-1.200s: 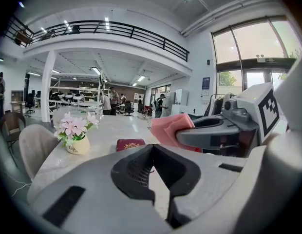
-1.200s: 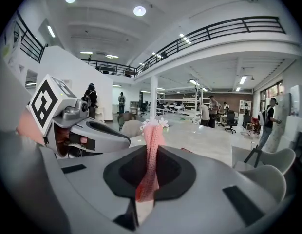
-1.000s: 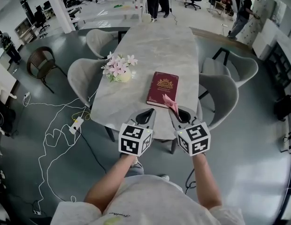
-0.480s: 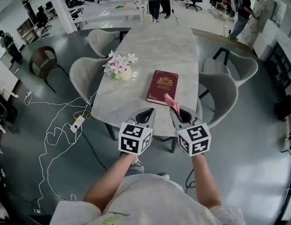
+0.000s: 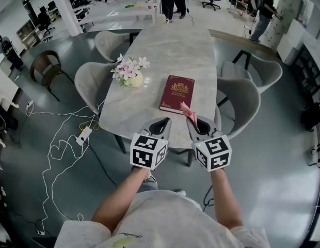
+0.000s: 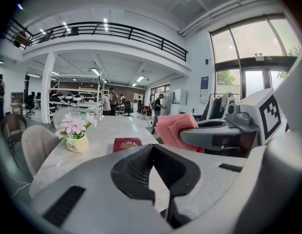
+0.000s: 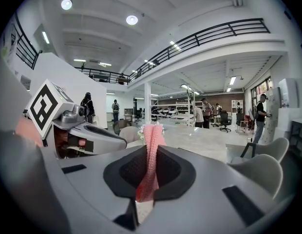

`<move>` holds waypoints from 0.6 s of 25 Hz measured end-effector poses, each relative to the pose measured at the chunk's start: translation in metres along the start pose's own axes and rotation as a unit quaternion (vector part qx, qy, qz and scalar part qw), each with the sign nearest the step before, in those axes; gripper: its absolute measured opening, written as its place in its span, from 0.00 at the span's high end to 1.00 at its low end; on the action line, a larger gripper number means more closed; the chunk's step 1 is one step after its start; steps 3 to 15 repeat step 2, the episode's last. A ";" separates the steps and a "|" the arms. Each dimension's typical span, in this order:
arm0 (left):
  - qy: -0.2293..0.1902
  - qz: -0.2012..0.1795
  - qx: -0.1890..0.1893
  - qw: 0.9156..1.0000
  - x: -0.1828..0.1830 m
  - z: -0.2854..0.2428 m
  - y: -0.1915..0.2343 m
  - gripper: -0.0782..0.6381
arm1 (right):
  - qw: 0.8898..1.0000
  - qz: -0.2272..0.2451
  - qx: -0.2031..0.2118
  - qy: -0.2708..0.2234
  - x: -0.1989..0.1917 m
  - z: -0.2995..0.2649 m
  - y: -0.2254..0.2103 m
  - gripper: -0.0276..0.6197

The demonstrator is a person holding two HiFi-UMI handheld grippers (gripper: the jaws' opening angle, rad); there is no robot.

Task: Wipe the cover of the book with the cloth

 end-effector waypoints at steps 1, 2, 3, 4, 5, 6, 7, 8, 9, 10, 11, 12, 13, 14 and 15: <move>0.000 0.000 0.000 1.000 0.000 0.000 0.000 0.88 | 1.000 0.000 0.000 0.000 -0.001 0.000 0.000 0.93; 0.000 0.000 0.000 1.000 -0.001 -0.001 0.000 0.88 | 1.000 -0.001 0.000 0.000 -0.001 -0.001 0.000 0.93; 0.000 0.000 0.000 1.000 -0.001 -0.001 0.000 0.88 | 1.000 -0.001 0.000 0.000 -0.001 -0.001 0.000 0.93; 0.000 0.000 0.000 1.000 -0.001 -0.001 0.000 0.88 | 1.000 -0.001 0.000 0.000 -0.001 -0.001 0.000 0.93; 0.000 0.000 0.000 1.000 -0.001 -0.001 0.000 0.88 | 1.000 -0.001 0.000 0.000 -0.001 -0.001 0.000 0.93; 0.000 0.000 0.000 1.000 -0.001 -0.001 0.000 0.88 | 1.000 -0.001 0.000 0.000 -0.001 -0.001 0.000 0.93; 0.000 0.000 0.000 1.000 -0.001 -0.001 0.000 0.88 | 1.000 -0.001 0.000 0.000 -0.001 -0.001 0.000 0.93; 0.000 0.000 0.000 1.000 -0.001 -0.001 0.000 0.88 | 1.000 -0.001 0.000 0.000 -0.001 -0.001 0.000 0.93; 0.000 0.000 0.000 1.000 -0.001 -0.001 0.000 0.88 | 1.000 -0.001 0.000 0.000 -0.001 -0.001 0.000 0.93; 0.000 0.000 0.000 1.000 -0.001 -0.001 0.000 0.88 | 1.000 -0.001 0.000 0.000 -0.001 -0.001 0.000 0.93; 0.000 0.000 0.000 1.000 -0.001 -0.001 0.000 0.88 | 1.000 -0.001 0.000 0.000 -0.001 -0.001 0.000 0.93; 0.000 0.000 0.000 1.000 -0.001 -0.001 0.000 0.88 | 1.000 -0.001 0.000 0.000 -0.001 -0.001 0.000 0.93; 0.000 0.000 0.000 1.000 -0.001 -0.001 0.000 0.88 | 1.000 -0.001 0.000 0.000 -0.001 -0.001 0.000 0.93; 0.000 0.000 0.000 1.000 -0.001 -0.001 0.000 0.88 | 1.000 -0.001 0.000 0.000 -0.001 -0.001 0.000 0.93; 0.000 0.000 0.000 1.000 -0.001 -0.001 0.000 0.88 | 1.000 -0.001 0.000 0.000 -0.001 -0.001 0.000 0.93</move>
Point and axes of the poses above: the fingertips, and each gripper's own axes: z backward along the fingers, y to its left, x out of its top, the point moved 3 cm from there along z, backward along the fingers, and after that the axes turned 10 degrees about z, right-handed, at the moved point
